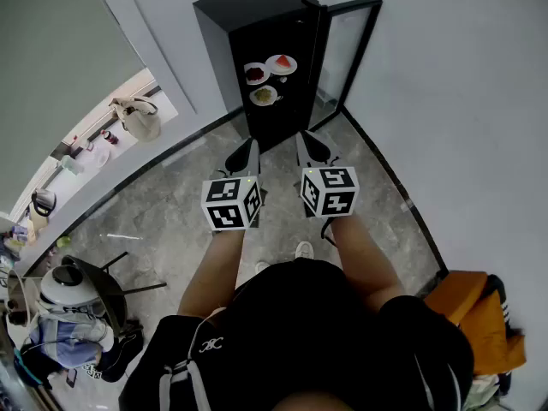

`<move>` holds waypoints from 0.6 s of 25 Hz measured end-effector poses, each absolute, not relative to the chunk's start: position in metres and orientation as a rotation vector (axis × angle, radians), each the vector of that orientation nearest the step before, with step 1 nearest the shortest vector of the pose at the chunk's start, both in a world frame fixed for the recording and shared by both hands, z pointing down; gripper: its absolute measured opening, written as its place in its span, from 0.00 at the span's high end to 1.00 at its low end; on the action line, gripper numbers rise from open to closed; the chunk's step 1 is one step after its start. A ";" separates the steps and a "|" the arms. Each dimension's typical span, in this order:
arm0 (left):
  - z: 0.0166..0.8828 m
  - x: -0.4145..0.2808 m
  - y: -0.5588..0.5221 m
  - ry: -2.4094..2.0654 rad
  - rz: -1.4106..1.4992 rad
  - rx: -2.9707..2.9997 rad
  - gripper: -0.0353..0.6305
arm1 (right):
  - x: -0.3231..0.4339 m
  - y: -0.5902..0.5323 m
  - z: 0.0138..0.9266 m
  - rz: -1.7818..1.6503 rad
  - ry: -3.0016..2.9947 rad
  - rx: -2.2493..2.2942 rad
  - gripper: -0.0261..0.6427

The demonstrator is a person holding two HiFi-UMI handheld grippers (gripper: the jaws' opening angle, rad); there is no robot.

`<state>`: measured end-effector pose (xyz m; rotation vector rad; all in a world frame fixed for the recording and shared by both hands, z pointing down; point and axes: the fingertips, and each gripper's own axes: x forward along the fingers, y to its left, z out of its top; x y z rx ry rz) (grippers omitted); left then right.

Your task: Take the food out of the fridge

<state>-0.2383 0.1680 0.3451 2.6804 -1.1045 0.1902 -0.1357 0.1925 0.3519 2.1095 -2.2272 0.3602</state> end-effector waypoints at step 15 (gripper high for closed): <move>0.353 -0.183 0.159 -1.122 0.216 2.660 0.95 | -0.087 0.192 0.357 0.381 -2.287 2.102 0.97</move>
